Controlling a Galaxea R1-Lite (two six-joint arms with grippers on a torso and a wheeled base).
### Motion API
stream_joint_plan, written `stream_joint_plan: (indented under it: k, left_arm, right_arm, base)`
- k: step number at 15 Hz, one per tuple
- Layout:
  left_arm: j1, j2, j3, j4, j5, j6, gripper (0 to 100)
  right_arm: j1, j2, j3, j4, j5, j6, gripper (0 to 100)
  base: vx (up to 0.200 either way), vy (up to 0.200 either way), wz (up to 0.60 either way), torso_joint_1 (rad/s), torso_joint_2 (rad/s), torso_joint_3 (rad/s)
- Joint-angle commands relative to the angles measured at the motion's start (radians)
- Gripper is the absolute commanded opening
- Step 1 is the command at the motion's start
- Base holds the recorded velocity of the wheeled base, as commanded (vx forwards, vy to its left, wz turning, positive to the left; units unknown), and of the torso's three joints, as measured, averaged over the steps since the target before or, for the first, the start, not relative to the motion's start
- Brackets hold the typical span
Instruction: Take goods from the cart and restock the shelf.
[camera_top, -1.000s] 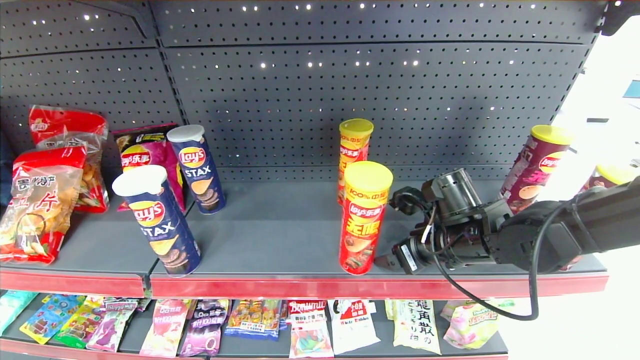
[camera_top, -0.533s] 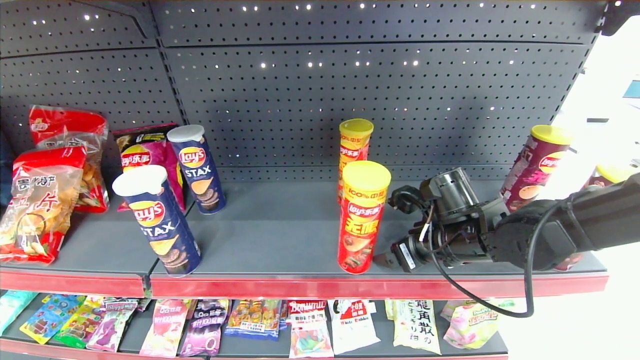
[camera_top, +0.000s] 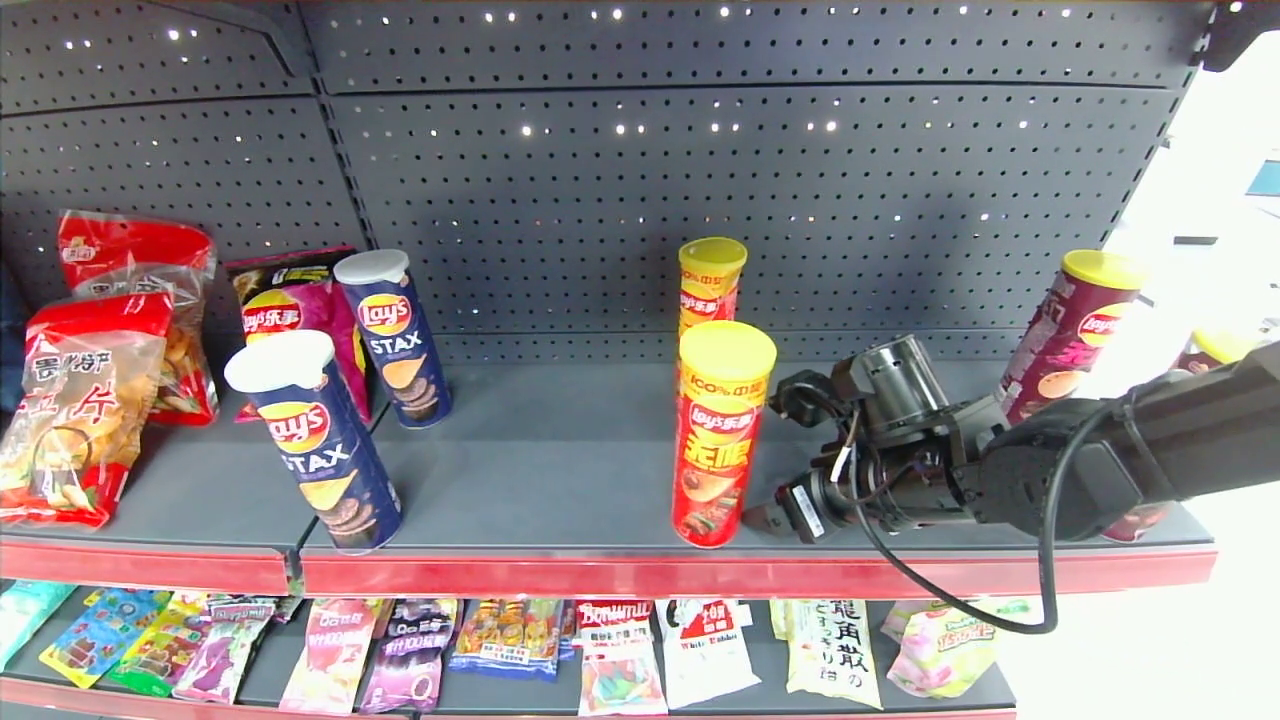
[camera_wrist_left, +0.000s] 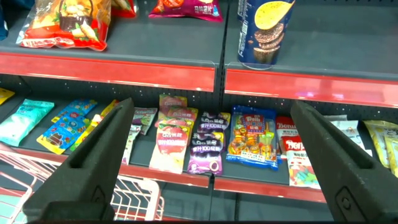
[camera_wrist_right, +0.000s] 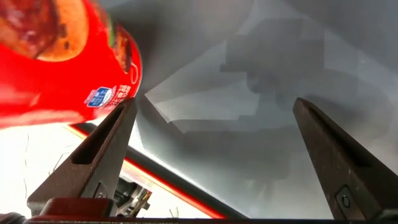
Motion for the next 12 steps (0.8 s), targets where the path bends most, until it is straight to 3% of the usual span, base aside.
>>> stream_joint_plan:
  k: [1,12]
  left_arm:
    - [0.001,0.002,0.0,-0.001,0.0,0.0,100]
    - [0.001,0.002,0.0,-0.001,0.0,0.0,100]
  right_arm:
    - [0.005,0.002,-0.011,0.0,0.001,0.0,100]
    - [0.008,0.018,-0.026,0.0,0.002,-0.001,100]
  base:
    - [0.0,0.0,0.0,0.0,0.0,0.0]
    - [0.0,0.0,0.0,0.0,0.0,0.0]
